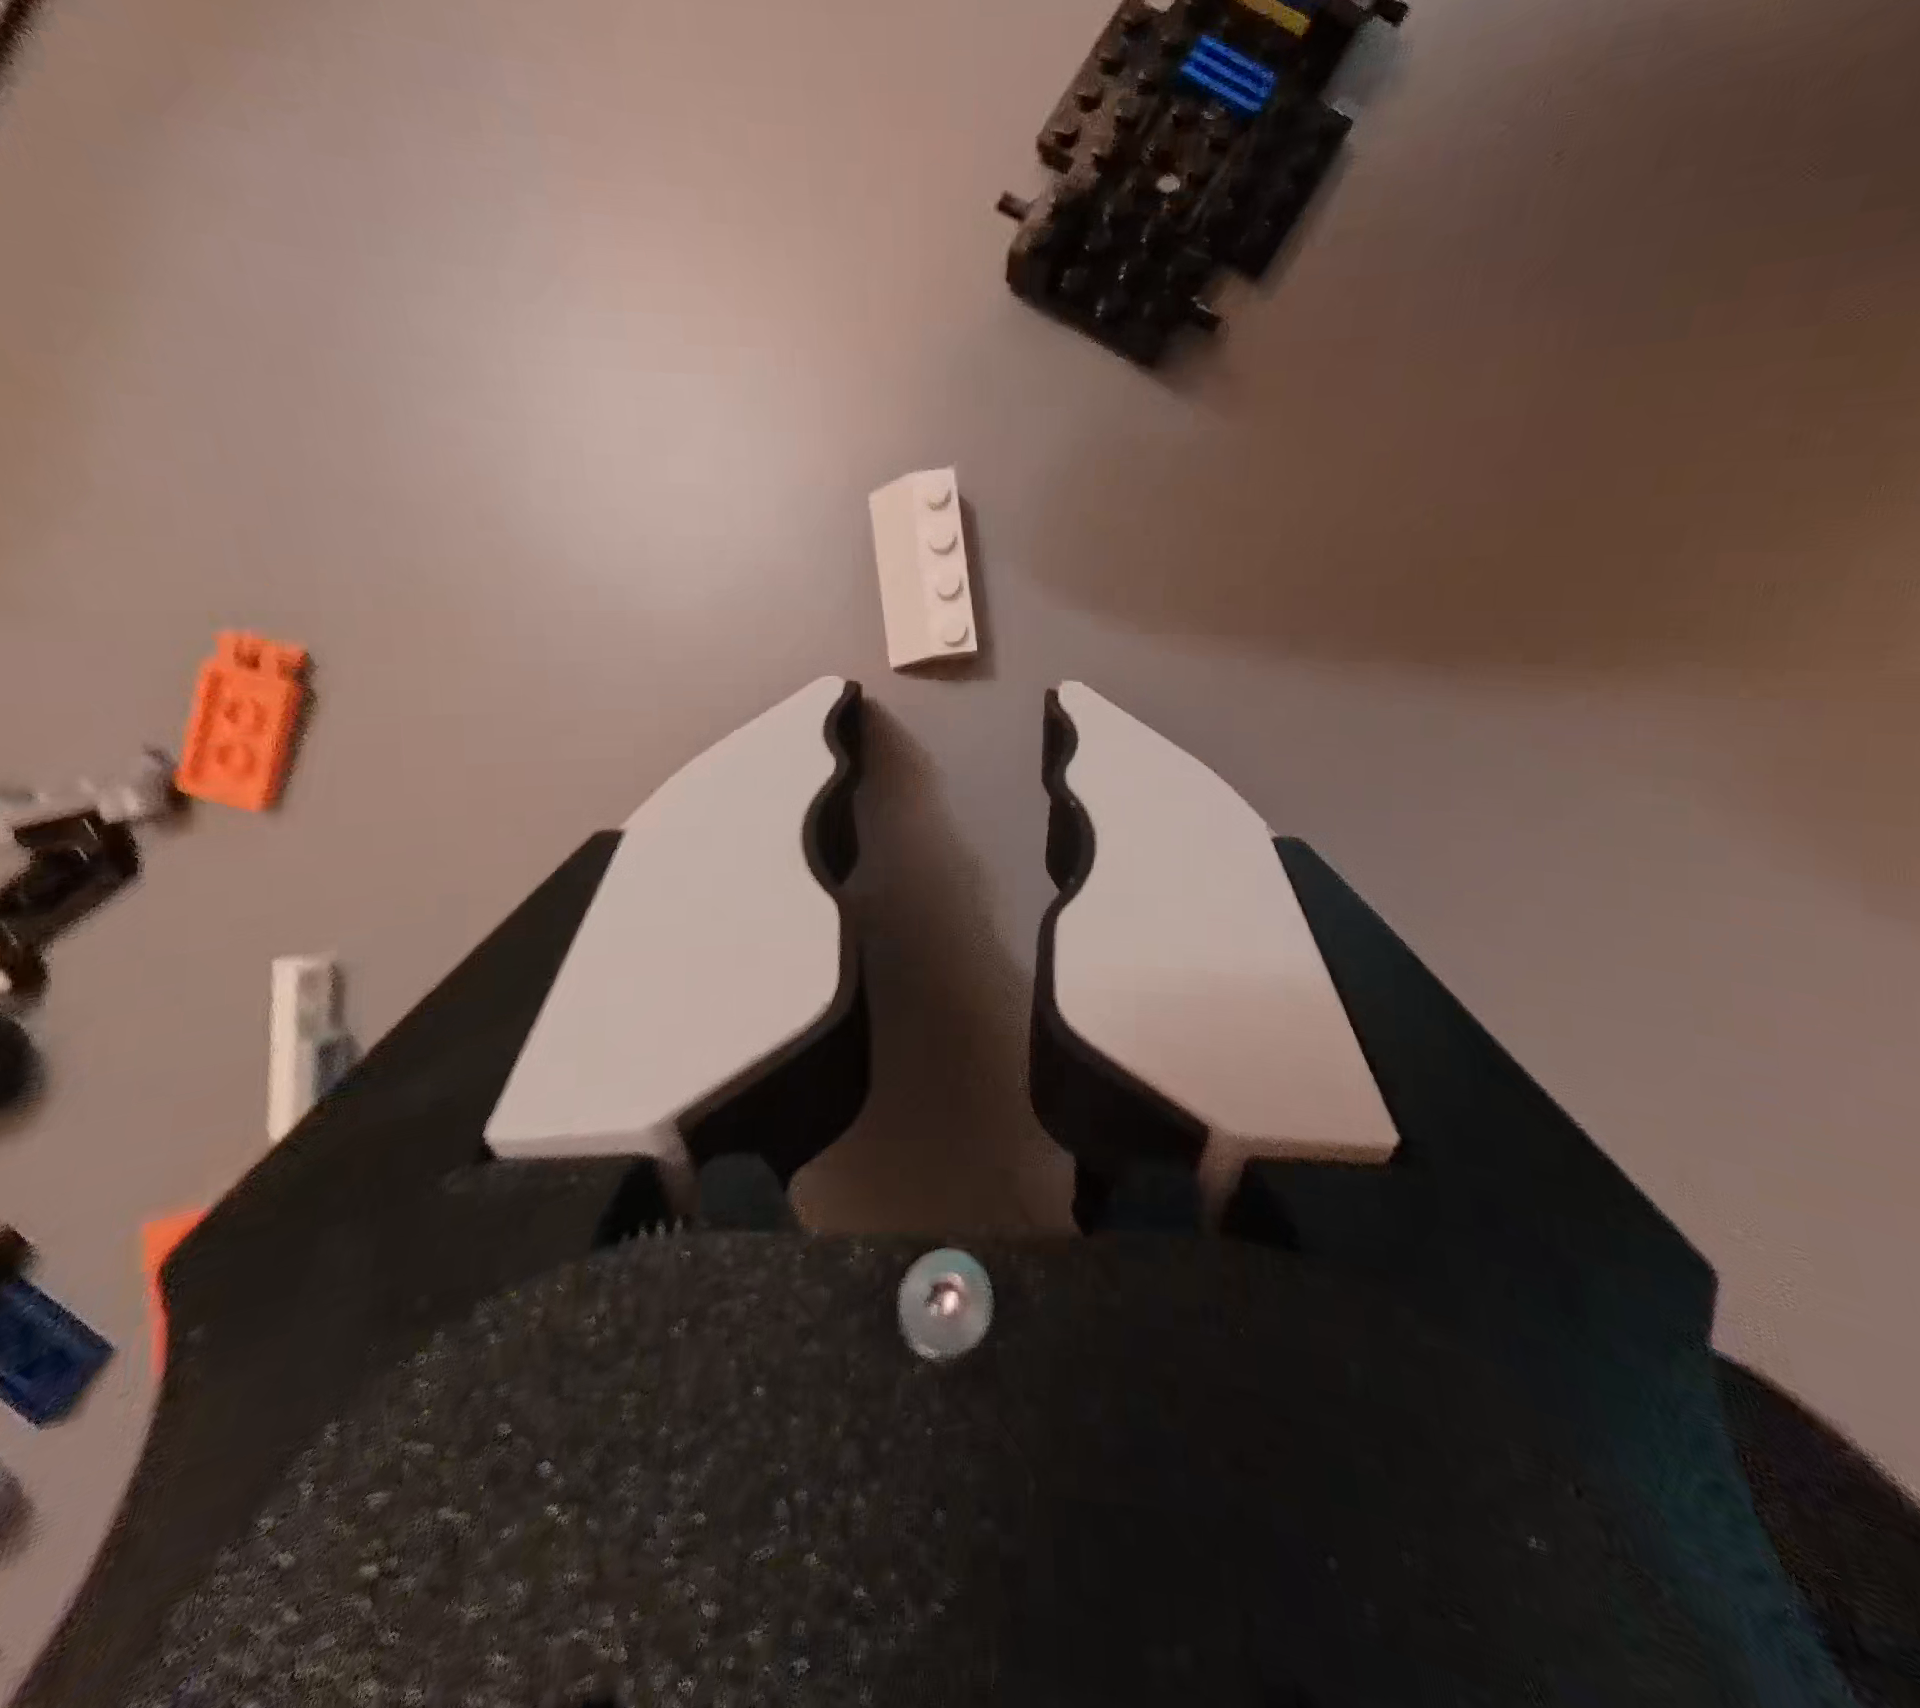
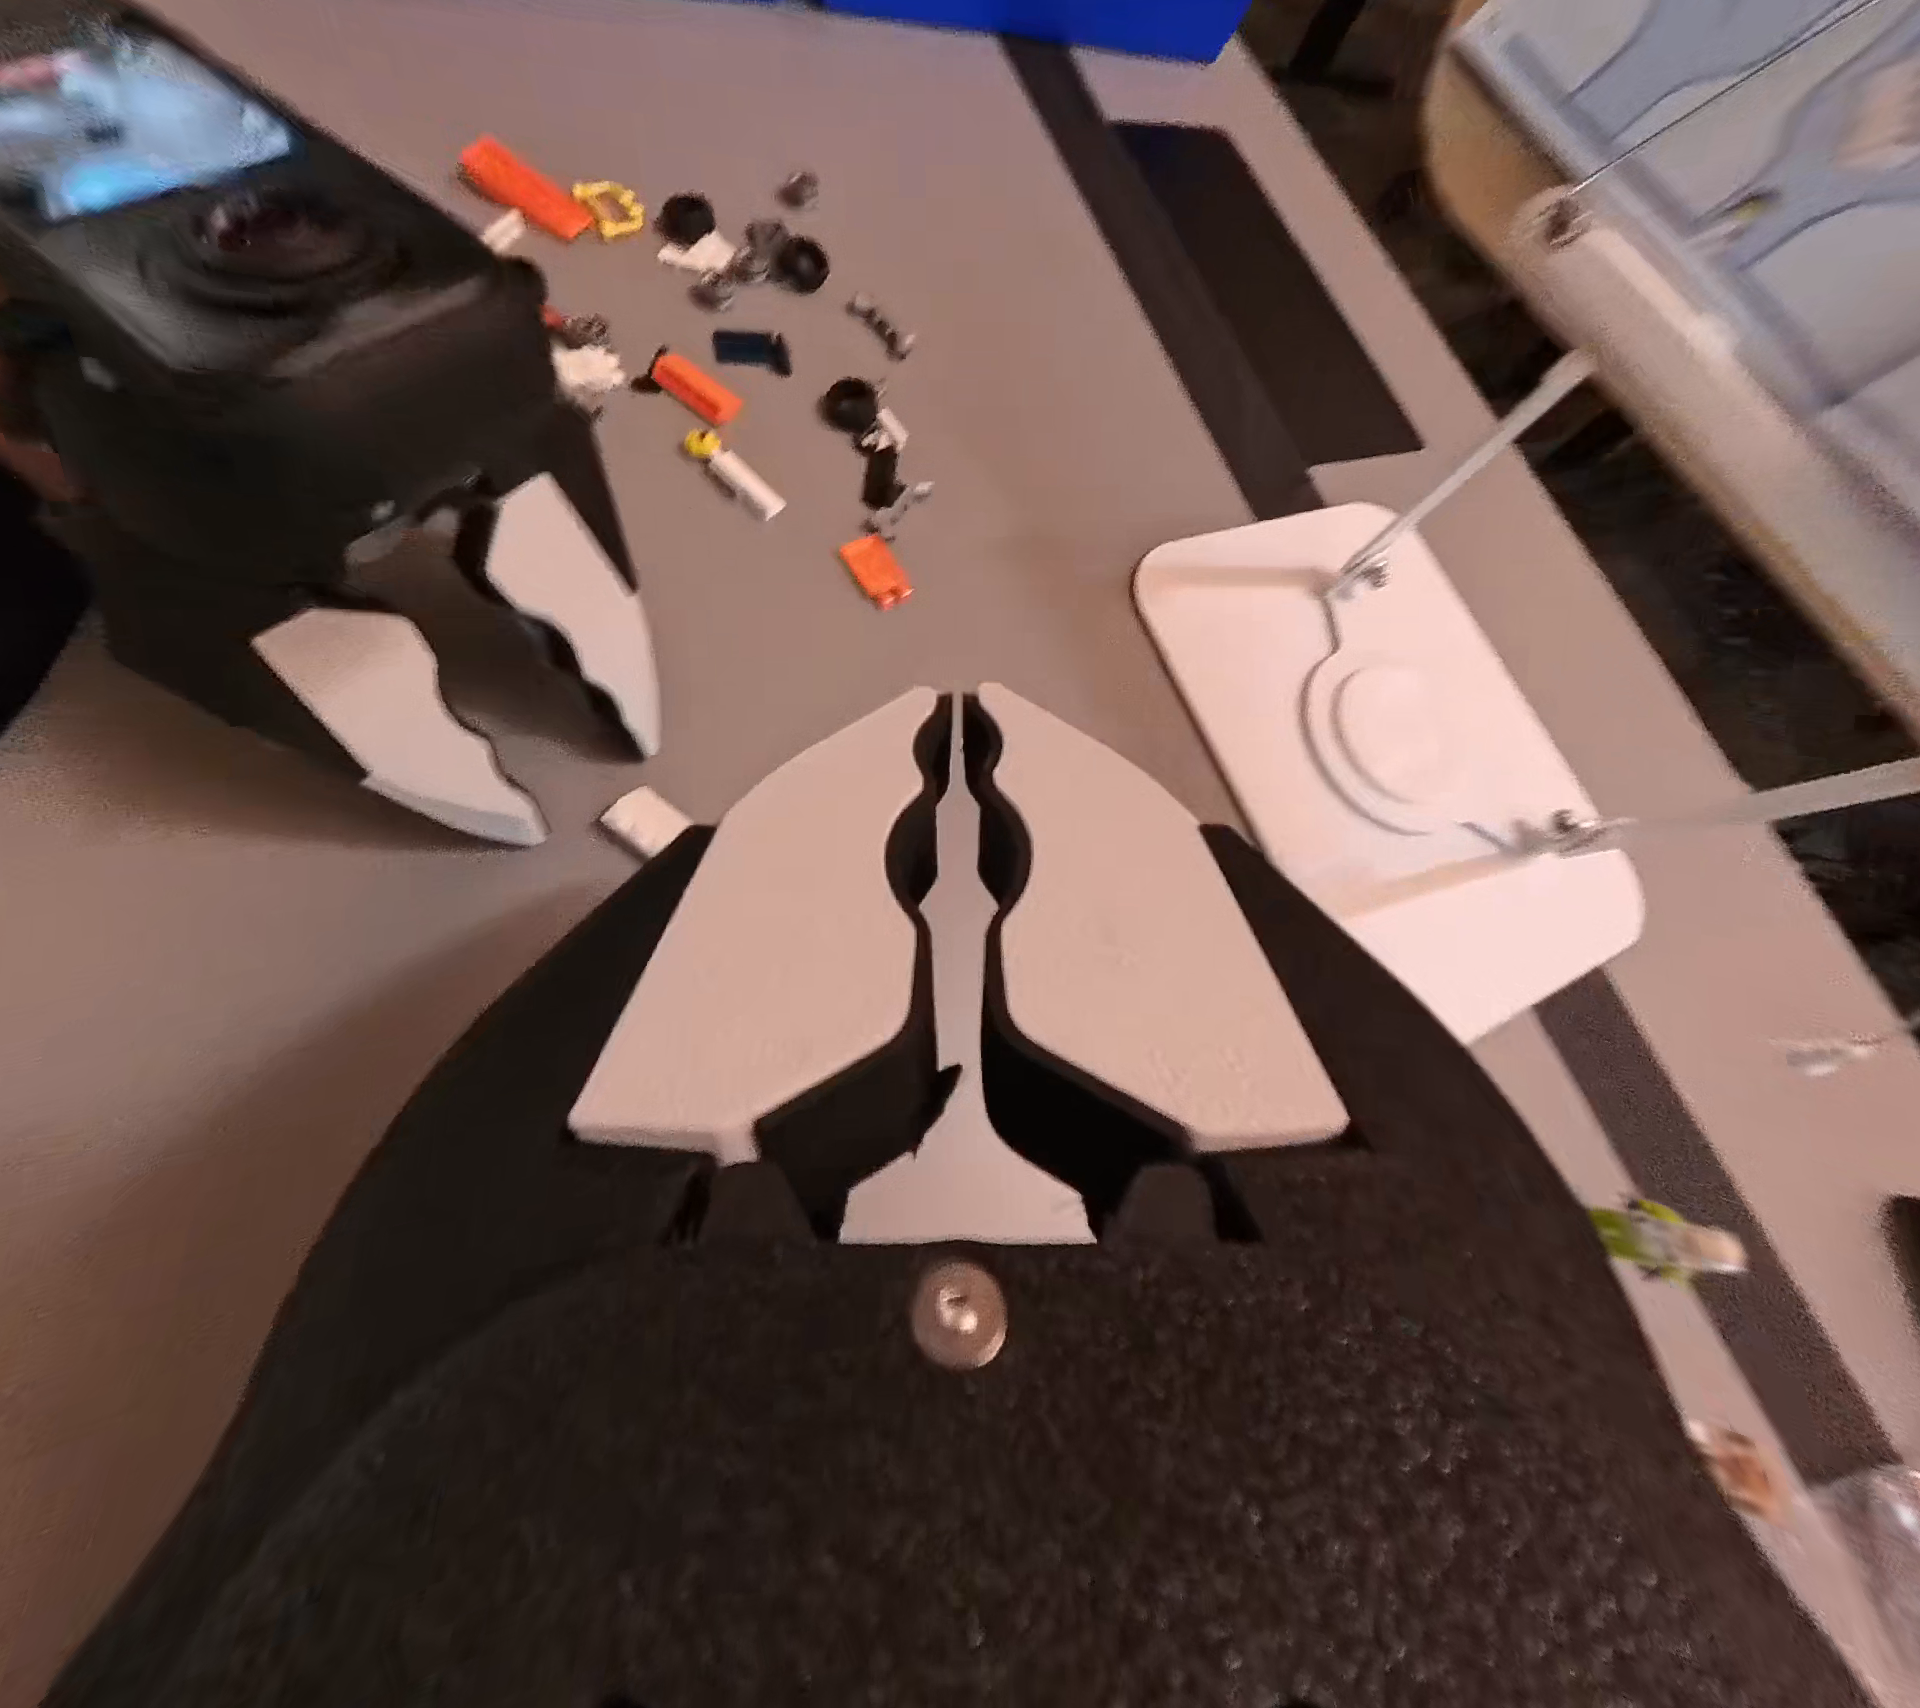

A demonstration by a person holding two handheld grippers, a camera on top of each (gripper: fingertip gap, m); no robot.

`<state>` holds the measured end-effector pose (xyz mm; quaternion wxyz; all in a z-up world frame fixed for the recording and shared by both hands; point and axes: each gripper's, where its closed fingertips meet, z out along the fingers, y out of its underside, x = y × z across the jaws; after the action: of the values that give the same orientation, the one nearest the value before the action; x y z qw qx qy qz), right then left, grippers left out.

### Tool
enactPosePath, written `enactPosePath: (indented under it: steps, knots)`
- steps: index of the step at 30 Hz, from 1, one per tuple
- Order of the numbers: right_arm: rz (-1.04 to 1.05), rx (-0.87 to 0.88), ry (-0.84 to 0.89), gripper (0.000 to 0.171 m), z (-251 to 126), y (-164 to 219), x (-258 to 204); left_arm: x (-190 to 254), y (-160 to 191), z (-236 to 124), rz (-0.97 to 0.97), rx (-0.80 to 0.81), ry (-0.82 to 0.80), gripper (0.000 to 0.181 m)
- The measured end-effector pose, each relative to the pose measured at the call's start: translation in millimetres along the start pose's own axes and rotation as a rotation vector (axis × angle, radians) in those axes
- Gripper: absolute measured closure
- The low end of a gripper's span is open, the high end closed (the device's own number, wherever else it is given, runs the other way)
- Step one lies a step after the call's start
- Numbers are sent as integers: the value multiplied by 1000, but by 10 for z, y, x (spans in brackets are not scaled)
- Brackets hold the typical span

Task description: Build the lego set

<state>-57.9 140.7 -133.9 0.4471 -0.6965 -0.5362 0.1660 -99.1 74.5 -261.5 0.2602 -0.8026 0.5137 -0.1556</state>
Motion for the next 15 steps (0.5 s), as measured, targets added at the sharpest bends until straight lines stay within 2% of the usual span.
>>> enactPosePath:
  steps: [5, 9, 12, 15]
  knots:
    - [81, -106, -98, 168, 59, 476, -390, 108, -73, 63, 50, -6, 94, 157]
    - [96, -186, -124, 157, 138, 808, -624, 302, -178, 85, 53, 57, 160, 155]
    - [0, -213, -142, 141, 211, 900, -705, 335, -172, 32, 49, 84, 164, 154]
    - [-116, -235, -210, 134, 319, 880, -736, 239, -132, -30, 42, 89, 114, 155]
